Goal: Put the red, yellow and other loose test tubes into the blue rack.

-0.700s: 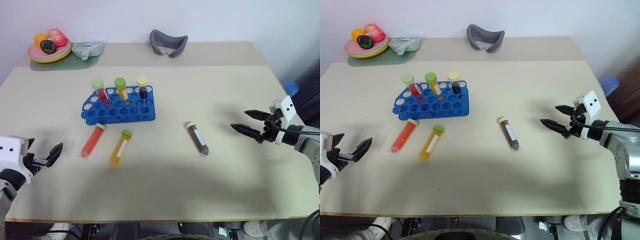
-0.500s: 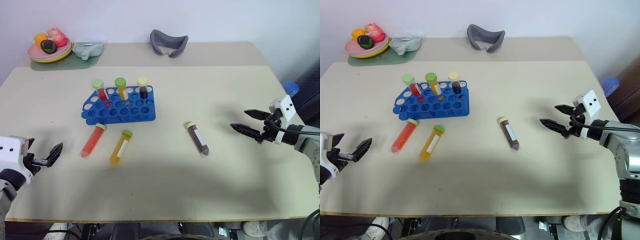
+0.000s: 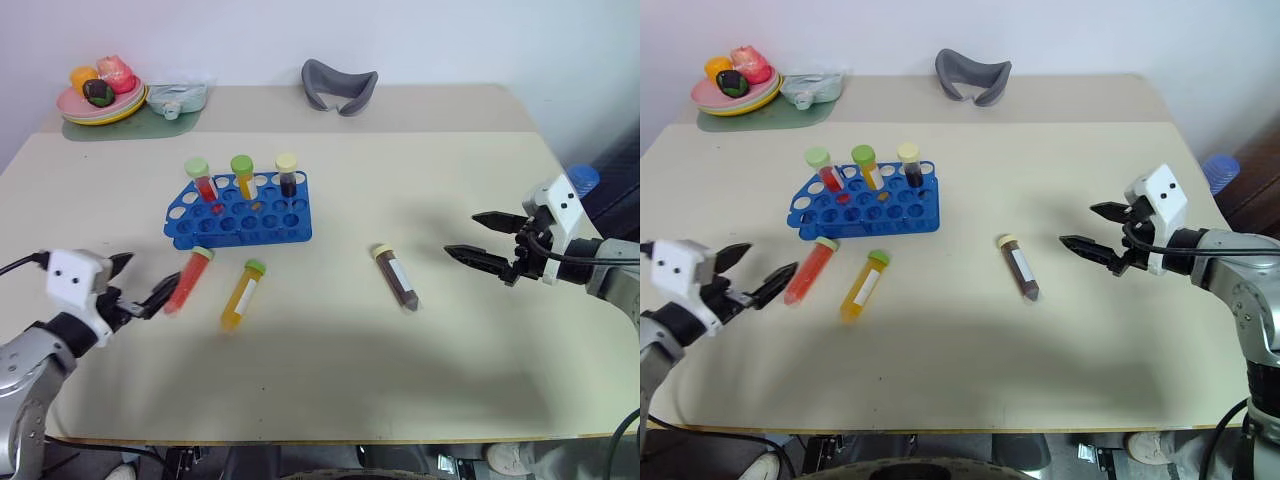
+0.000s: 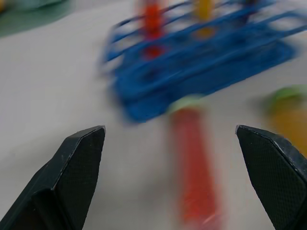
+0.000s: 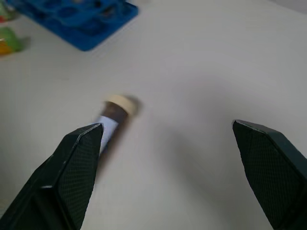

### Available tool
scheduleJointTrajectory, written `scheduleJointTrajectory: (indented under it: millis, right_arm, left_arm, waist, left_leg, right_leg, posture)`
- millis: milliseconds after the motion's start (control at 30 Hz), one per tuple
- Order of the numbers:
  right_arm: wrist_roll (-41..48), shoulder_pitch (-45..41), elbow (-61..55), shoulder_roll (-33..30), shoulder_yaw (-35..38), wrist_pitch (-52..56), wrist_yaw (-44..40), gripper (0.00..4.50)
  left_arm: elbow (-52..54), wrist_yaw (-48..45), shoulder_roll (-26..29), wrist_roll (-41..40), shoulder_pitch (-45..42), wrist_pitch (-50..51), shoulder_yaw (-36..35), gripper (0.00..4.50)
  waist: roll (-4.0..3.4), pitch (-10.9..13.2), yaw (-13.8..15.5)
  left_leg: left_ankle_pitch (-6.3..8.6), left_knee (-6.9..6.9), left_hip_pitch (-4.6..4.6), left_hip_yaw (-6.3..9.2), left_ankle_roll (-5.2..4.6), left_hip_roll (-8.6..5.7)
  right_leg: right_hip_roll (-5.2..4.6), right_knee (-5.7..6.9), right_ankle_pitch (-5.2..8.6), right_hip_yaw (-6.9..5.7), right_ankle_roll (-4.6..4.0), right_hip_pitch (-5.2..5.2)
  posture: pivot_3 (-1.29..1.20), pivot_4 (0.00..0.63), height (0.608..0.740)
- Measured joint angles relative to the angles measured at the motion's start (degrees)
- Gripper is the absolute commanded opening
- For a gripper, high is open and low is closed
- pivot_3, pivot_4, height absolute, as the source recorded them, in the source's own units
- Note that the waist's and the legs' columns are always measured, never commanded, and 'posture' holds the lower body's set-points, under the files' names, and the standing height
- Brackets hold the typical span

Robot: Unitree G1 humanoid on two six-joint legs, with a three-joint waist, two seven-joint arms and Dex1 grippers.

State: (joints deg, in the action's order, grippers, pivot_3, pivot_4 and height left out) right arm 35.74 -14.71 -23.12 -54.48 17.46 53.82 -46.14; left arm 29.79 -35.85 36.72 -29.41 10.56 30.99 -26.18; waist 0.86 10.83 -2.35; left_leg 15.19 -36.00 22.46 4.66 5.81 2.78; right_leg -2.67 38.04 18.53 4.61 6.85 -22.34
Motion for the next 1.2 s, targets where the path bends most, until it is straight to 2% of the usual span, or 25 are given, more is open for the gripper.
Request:
scheduleJointTrajectory:
  millis: [200,400,633,800,967,1100,1200]
  right_arm:
    - [7.7,-5.6,-9.9,0.2,0.3,18.4,8.7,4.38]
    - [11.9,-15.8,-11.1,9.9,-0.4,36.8,20.2,4.38]
    - [18.6,-18.0,-7.4,10.1,-2.6,38.3,30.6,4.38]
    - [29.0,-22.1,2.1,14.3,-6.3,38.3,48.0,4.38]
    - [41.7,-25.2,11.1,15.2,-12.7,38.3,66.6,4.38]
    - [53.2,-27.0,15.9,13.9,-18.6,37.7,79.2,4.38]
    - [65.4,-28.7,18.2,9.6,-25.9,31.9,89.7,4.38]
  left_arm:
    - [-1.0,-4.4,0.8,0.1,-7.3,-1.1,10.1,4.49]
    - [-0.7,-7.7,0.8,-0.4,-9.2,-1.5,15.6,4.49]
    - [-0.7,-9.3,1.1,0.2,-7.9,-3.3,16.7,4.49]
    - [-0.7,-12.3,2.3,1.9,-6.3,-6.1,18.8,4.49]
    - [-1.7,-14.0,2.7,3.4,-5.8,-9.2,19.4,4.49]
    - [-2.3,-14.5,2.6,4.0,-5.7,-10.5,20.5,4.49]
    - [-2.5,-14.7,2.5,4.1,-5.4,-11.6,20.8,4.49]
  waist:
    - [0.01,0.0,-0.2]
    - [-0.01,0.0,-0.1]
    - [0.00,0.0,0.0]
    - [-0.02,0.0,-0.3]
    - [-0.02,0.0,-0.1]
    - [-0.02,0.0,-0.2]
    - [-0.03,0.0,-0.3]
  left_leg:
    - [0.01,-0.02,0.00,0.01,-0.02,0.00]
    - [0.02,-0.01,0.05,0.01,-0.04,0.01]
    - [0.04,-0.03,0.08,0.01,-0.08,0.01]
    - [0.04,-0.04,0.06,0.00,-0.09,0.04]
    - [0.05,-0.05,0.18,0.00,-0.10,0.02]
    - [0.05,-0.08,0.24,0.01,-0.11,0.03]
    - [0.06,-0.10,0.26,0.01,-0.12,0.04]
  right_leg:
    - [0.02,0.03,0.00,0.00,0.00,-0.02]
    - [0.03,0.03,0.00,0.01,-0.01,-0.06]
    - [0.02,0.02,0.00,0.00,-0.01,-0.08]
    - [0.06,0.08,0.00,0.03,-0.02,-0.11]
    - [0.02,0.05,0.00,0.01,-0.01,-0.16]
    - [0.03,0.07,0.00,0.01,-0.01,-0.24]
    - [0.03,0.08,0.00,0.02,-0.01,-0.26]
  posture:
    - [0.00,0.150,0.740]
    - [0.00,0.150,0.740]
    - [0.00,0.150,0.740]
    - [0.00,0.150,0.740]
    - [0.00,0.150,0.740]
    - [0.00,0.150,0.740]
    - [0.00,0.150,0.740]
